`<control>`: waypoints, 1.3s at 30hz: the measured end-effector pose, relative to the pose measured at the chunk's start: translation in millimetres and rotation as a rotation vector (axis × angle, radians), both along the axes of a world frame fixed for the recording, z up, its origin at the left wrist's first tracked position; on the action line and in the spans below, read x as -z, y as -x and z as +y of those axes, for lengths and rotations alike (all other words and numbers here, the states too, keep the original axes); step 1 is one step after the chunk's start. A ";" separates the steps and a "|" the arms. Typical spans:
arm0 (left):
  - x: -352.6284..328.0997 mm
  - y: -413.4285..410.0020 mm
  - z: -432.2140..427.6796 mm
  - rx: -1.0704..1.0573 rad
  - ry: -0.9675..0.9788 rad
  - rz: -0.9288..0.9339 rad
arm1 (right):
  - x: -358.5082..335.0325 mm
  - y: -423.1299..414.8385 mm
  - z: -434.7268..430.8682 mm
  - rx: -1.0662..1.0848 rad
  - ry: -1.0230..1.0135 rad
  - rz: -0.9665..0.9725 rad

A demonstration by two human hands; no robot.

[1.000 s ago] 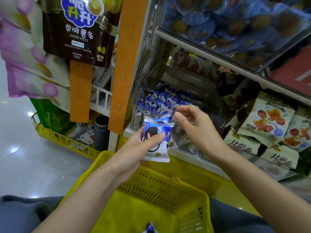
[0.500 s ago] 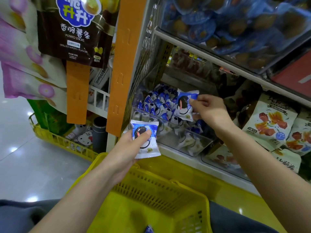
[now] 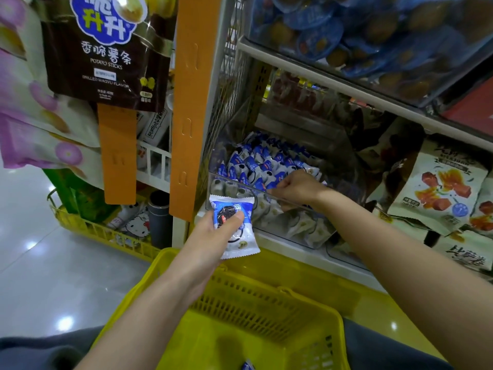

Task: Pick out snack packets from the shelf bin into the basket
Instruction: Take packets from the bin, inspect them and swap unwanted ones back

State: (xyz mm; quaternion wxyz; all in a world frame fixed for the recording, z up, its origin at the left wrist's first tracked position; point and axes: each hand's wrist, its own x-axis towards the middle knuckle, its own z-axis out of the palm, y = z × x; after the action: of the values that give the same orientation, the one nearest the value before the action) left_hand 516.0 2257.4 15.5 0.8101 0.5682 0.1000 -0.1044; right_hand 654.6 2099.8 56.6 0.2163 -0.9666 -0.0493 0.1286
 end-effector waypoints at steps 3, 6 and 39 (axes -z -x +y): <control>0.8 -0.8 -1.3 -0.010 -0.002 -0.023 | -0.2 -4.0 2.3 -0.008 0.040 0.015; 3.6 -4.6 -3.3 -0.040 0.025 0.015 | -2.6 -3.6 0.3 0.010 -0.016 0.044; 40.7 11.5 -28.2 0.032 -0.086 0.062 | 64.5 134.1 -5.9 -0.236 -0.311 -0.519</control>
State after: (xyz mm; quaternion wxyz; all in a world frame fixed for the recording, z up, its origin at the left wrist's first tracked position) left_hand 504.6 2229.2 -25.2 0.7797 0.6004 0.1205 -0.1305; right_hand 520.5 2093.9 -8.0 0.3251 -0.9101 -0.2338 -0.1070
